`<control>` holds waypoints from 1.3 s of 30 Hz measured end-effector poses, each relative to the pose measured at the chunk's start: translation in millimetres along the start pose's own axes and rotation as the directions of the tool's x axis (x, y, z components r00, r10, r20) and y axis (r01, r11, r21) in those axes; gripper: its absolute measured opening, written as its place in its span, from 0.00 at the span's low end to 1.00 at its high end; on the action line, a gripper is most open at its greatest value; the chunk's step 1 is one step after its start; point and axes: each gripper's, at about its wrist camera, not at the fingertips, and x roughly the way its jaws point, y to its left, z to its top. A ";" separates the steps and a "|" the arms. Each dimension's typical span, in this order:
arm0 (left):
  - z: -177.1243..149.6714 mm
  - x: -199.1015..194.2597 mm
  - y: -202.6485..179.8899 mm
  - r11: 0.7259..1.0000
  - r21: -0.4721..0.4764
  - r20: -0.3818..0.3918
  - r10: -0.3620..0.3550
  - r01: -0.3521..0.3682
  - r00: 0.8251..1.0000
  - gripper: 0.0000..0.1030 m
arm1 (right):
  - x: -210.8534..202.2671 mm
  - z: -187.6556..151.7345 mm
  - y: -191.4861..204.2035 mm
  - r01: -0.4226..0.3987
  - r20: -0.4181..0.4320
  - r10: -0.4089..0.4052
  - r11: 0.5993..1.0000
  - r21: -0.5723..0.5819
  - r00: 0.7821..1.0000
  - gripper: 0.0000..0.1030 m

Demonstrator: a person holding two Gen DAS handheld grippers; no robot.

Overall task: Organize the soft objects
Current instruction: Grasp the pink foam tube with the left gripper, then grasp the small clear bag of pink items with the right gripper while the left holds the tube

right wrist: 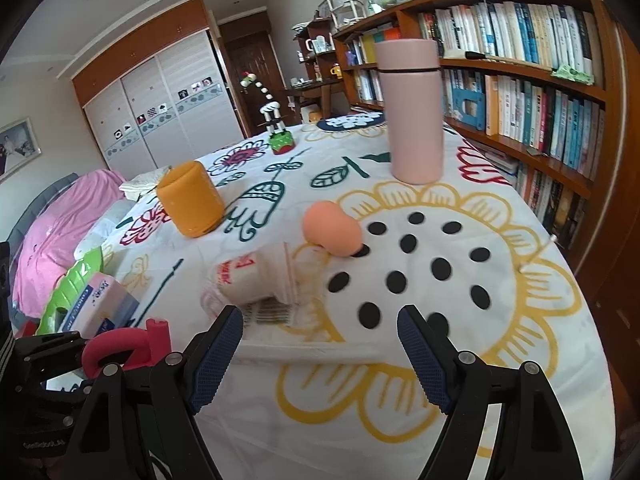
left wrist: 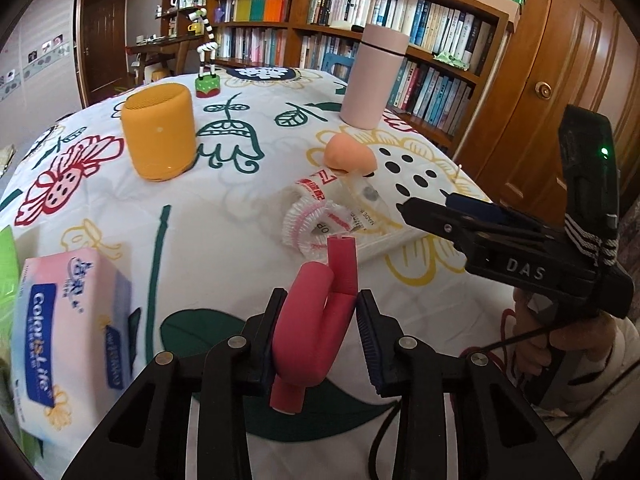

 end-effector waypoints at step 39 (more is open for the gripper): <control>1.0 -55.2 66.9 0.980 -0.183 0.140 0.106 -0.080 0.984 0.35 | 48.9 7.2 74.7 -0.143 -0.115 0.129 0.982 -0.127 0.985 0.13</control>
